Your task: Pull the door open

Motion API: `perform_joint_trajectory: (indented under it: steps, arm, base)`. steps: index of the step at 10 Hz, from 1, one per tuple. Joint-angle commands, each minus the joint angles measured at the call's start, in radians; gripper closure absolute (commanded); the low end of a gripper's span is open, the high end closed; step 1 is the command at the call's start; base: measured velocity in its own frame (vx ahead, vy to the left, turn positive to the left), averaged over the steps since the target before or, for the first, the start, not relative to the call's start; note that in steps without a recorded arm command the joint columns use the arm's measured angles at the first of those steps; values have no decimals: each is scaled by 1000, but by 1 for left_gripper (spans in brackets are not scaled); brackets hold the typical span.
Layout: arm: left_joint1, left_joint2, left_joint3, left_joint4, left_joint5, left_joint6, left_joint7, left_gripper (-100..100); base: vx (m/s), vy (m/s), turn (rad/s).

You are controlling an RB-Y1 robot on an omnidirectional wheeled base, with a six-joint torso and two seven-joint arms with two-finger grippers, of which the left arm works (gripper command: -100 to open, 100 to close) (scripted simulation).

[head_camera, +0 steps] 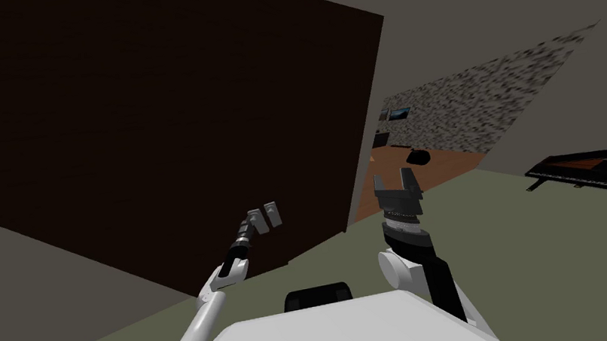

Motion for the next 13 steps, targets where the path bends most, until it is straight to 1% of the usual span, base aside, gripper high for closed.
perform_joint_trajectory:
  steps: [1, 4, 5, 7, 8, 13]
  arm:
    - [4, -1, -1, 3, 0, 2, 0, 100]
    - [4, -1, -1, 3, 0, 2, 0, 100]
    - [22, 13, 5, 8, 2, 4, 4, 100]
    - [32, 24, 4, 7, 3, 4, 10, 100]
    - [36, 19, -8, -17, 3, 9, 13, -100]
    - [45, 17, -50, -64, 3, 11, 33, -100]
  base:
    - [-36, 17, -26]
    - [-12, 2, -1]
    - [-142, 70, 90]
    - [-212, 80, 63]
    - [-179, -2, -29]
    - [-183, -82, -41]
